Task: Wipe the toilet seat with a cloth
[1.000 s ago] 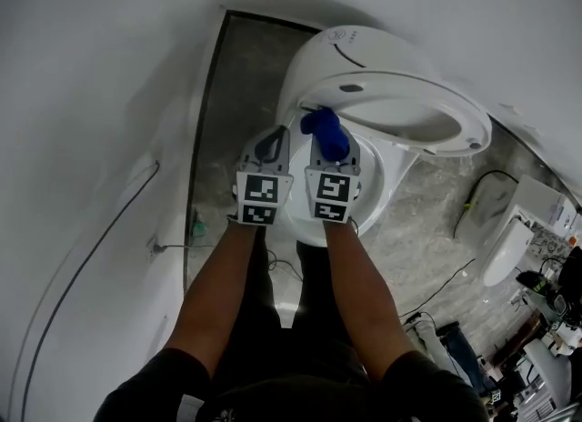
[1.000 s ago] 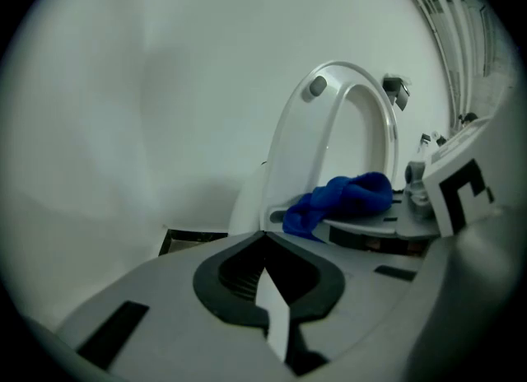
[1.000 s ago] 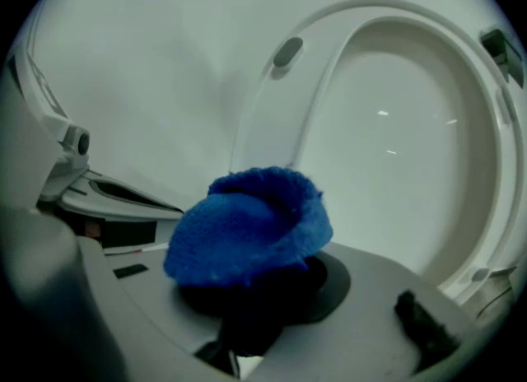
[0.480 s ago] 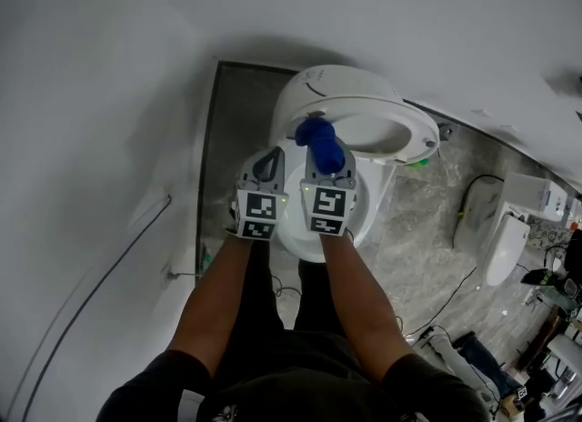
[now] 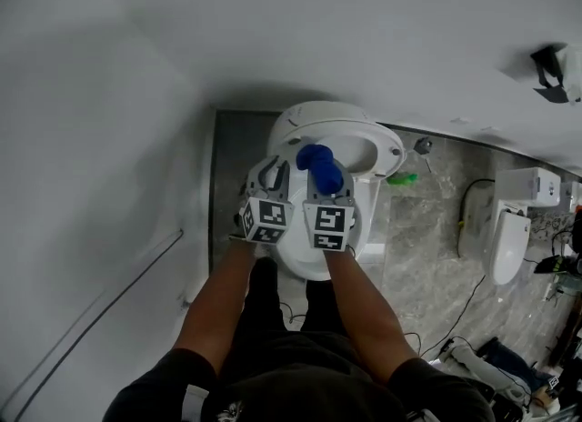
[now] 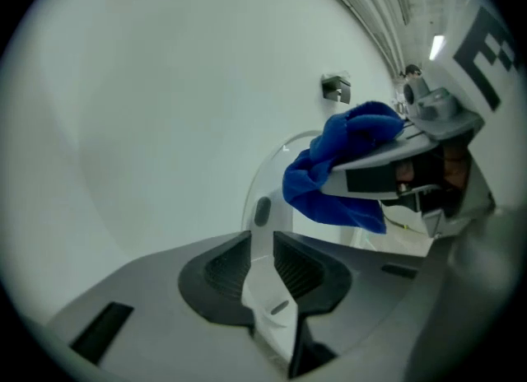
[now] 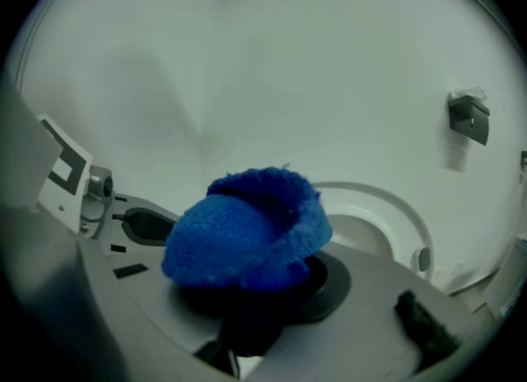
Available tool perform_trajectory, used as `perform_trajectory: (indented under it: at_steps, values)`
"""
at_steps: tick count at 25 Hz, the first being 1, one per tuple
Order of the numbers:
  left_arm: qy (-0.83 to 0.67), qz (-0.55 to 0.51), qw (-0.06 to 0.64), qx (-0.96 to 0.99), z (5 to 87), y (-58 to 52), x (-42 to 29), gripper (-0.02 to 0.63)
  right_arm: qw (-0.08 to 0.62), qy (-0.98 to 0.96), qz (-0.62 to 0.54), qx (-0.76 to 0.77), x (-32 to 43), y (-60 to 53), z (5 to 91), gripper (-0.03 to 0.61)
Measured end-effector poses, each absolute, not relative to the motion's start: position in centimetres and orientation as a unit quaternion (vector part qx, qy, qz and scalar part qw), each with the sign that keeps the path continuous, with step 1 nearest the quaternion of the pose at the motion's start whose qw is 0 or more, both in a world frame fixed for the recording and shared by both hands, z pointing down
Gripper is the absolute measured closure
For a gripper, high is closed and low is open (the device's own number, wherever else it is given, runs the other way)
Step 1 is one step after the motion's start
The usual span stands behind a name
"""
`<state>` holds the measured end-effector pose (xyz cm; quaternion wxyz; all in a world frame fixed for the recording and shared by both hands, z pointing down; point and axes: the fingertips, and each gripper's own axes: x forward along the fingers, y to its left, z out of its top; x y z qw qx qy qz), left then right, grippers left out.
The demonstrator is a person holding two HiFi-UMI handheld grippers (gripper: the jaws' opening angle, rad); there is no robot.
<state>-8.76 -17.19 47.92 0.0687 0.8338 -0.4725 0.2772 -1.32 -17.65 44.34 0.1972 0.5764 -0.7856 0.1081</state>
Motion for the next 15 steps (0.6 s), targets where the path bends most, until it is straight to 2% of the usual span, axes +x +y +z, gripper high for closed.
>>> perform_trajectory:
  at_steps: [2,4,8,15]
  values:
    - [-0.457,0.294,0.036,0.839,47.0,-17.8,-7.8,0.501,0.192,-0.784,0.111,0.580,-0.3,-16.8,43.6,0.482]
    - [-0.442,0.318,-0.002,0.839,46.3,-18.5,-6.8,0.484,0.187,-0.782,0.113,0.583,0.8,-15.8,42.9,0.482]
    - [-0.423,0.351,-0.064,0.833,45.4,-19.9,-5.4,0.483,0.192,-0.779,0.112,0.586,2.5,-13.3,42.7,0.482]
    - [-0.406,0.361,-0.083,0.835,44.0,-22.0,-3.4,0.485,0.185,-0.776,0.118,0.591,4.8,-11.0,41.7,0.482]
